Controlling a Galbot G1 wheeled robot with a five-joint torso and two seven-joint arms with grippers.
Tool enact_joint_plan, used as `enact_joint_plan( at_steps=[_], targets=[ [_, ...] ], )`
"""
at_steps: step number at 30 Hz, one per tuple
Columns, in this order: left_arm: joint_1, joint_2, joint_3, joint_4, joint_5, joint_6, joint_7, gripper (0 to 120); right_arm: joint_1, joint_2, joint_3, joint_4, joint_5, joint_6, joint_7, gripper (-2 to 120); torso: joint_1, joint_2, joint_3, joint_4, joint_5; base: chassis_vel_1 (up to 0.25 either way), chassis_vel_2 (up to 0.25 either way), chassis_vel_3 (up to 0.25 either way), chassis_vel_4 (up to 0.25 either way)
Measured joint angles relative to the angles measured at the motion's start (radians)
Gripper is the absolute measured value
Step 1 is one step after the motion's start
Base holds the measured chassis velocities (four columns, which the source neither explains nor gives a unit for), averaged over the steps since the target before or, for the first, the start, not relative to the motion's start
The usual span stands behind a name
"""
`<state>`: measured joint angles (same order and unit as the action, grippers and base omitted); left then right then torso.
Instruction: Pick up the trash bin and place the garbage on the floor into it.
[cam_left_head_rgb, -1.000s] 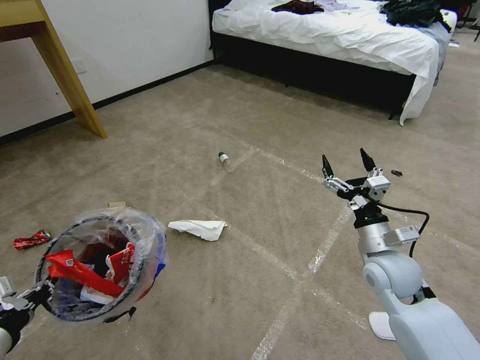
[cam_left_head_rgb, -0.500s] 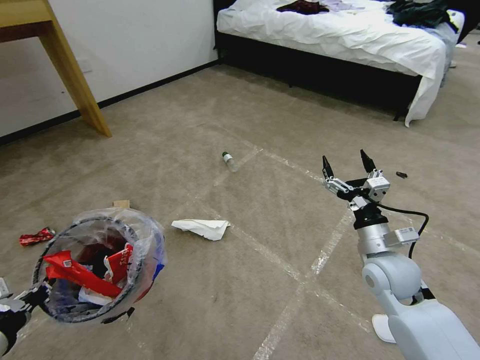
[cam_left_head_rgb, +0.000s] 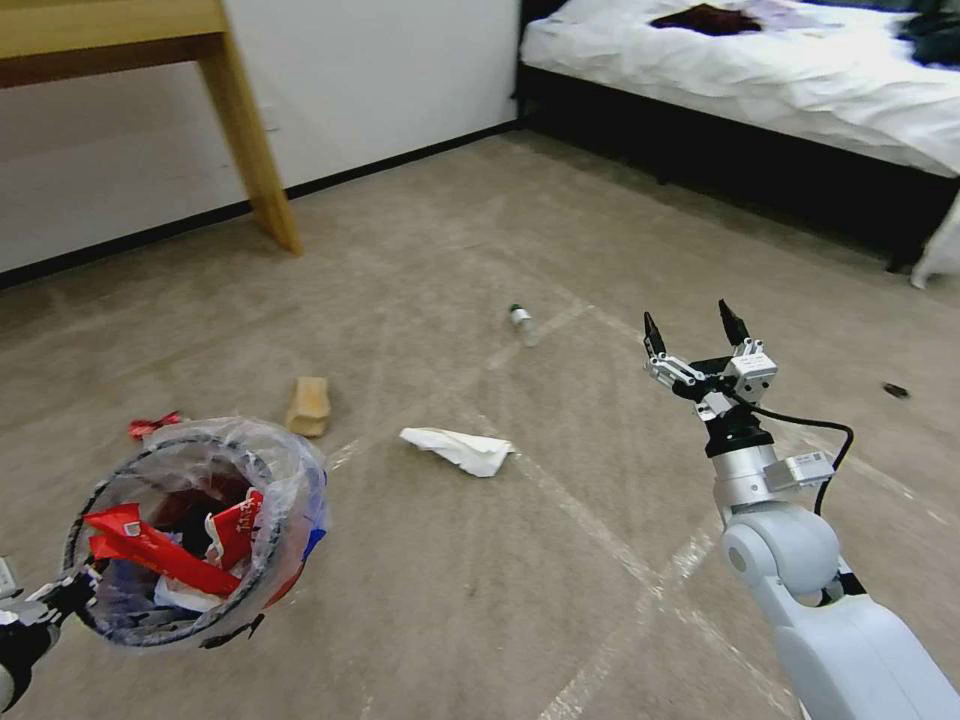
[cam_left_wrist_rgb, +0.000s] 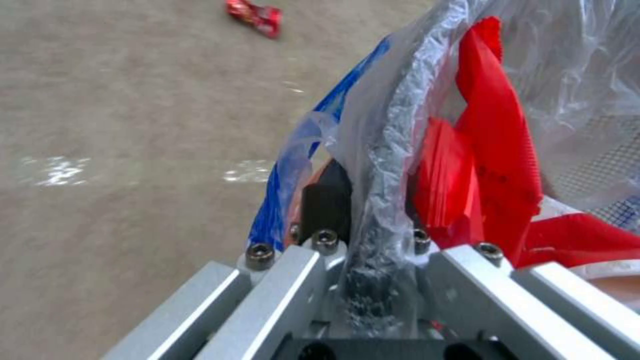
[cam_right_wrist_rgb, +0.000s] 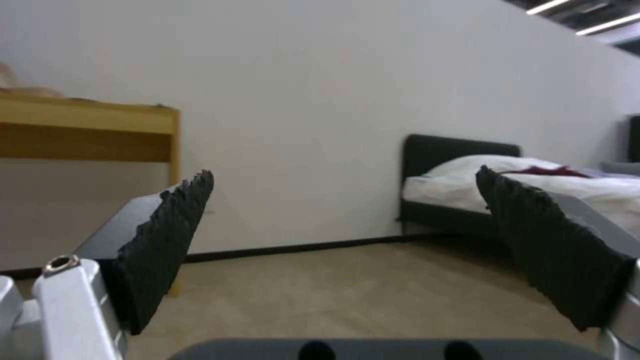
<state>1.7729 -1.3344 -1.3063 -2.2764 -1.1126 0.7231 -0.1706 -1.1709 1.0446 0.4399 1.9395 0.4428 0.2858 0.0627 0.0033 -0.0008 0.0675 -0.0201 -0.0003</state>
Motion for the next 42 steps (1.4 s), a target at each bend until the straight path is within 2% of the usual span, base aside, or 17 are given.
enact_joint_plan(
  at_steps=[9, 13, 33, 42],
  targets=[
    [-0.004, -0.003, 0.004, 0.008, 0.010, -0.001, 0.000, 1, 0.002, 0.003, 0.000, -0.012, -0.010, 0.016, -0.006, 100, 0.000, 0.000, 0.000, 0.0002, 0.0000, 0.069, 0.075, 0.075, 0.071],
    [-0.007, -0.003, 0.007, 0.009, 0.015, -0.001, 0.000, 1, 0.001, 0.006, -0.001, -0.015, -0.011, 0.020, -0.006, 100, 0.000, 0.000, 0.000, -0.0004, 0.0001, 0.000, 0.000, 0.000, 0.000],
    [-0.010, 0.000, 0.006, 0.020, 0.017, 0.001, -0.001, 1, -0.006, 0.020, -0.001, -0.029, -0.038, 0.016, -0.009, 100, 0.000, 0.000, 0.000, -0.0003, 0.0000, 0.000, 0.000, 0.000, 0.000],
    [-0.014, 0.001, 0.006, 0.023, 0.016, 0.001, -0.001, 1, -0.001, 0.021, -0.001, -0.037, -0.044, 0.015, -0.009, 100, 0.000, 0.000, 0.000, -0.0003, 0.0000, -0.095, 0.104, 0.105, -0.105]
  ],
)
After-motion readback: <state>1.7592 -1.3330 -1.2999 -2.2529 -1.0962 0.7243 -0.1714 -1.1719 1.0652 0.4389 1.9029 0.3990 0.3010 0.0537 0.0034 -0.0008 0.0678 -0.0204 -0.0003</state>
